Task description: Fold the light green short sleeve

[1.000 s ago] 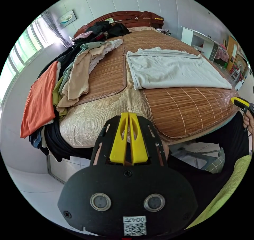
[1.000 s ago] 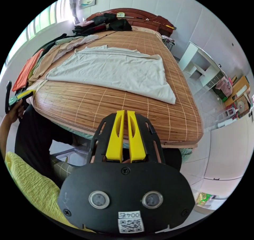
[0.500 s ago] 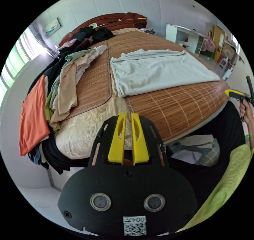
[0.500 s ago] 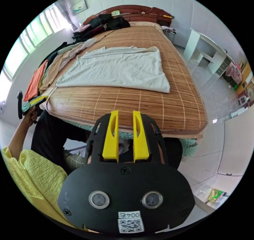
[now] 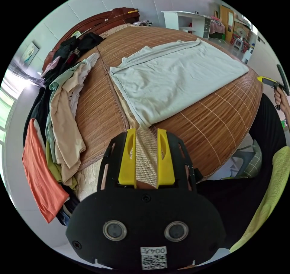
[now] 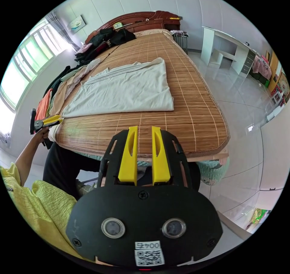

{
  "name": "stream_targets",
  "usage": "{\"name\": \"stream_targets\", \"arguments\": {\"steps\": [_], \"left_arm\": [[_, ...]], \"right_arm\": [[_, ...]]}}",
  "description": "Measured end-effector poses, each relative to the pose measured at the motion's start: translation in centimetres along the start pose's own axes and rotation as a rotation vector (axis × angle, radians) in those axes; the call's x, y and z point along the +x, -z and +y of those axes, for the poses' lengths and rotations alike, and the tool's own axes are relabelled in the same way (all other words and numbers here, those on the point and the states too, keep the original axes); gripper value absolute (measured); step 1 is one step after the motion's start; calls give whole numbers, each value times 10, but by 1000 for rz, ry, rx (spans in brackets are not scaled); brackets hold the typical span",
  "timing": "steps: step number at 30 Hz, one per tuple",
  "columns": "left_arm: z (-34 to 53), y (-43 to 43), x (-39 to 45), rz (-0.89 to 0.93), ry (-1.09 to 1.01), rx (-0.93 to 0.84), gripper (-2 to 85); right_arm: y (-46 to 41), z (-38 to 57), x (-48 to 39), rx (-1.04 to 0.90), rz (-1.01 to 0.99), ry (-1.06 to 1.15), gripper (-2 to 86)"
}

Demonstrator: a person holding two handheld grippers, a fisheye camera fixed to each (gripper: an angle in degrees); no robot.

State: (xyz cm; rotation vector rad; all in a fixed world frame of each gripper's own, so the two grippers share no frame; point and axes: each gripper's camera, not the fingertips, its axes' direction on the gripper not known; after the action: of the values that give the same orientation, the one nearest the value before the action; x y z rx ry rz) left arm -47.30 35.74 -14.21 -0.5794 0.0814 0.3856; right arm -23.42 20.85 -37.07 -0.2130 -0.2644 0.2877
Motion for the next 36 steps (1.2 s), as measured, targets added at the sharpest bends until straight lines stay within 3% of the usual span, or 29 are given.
{"name": "stream_targets", "arguments": {"steps": [29,36], "left_arm": [[-12,-17,-13,-25,53,0,31],[-17,-15,-20,-21,44,-4,25]], "right_arm": [[-31,-46,109,-79,-7,177,111],[-50,-62,101,-129,-4,308,42]]}}
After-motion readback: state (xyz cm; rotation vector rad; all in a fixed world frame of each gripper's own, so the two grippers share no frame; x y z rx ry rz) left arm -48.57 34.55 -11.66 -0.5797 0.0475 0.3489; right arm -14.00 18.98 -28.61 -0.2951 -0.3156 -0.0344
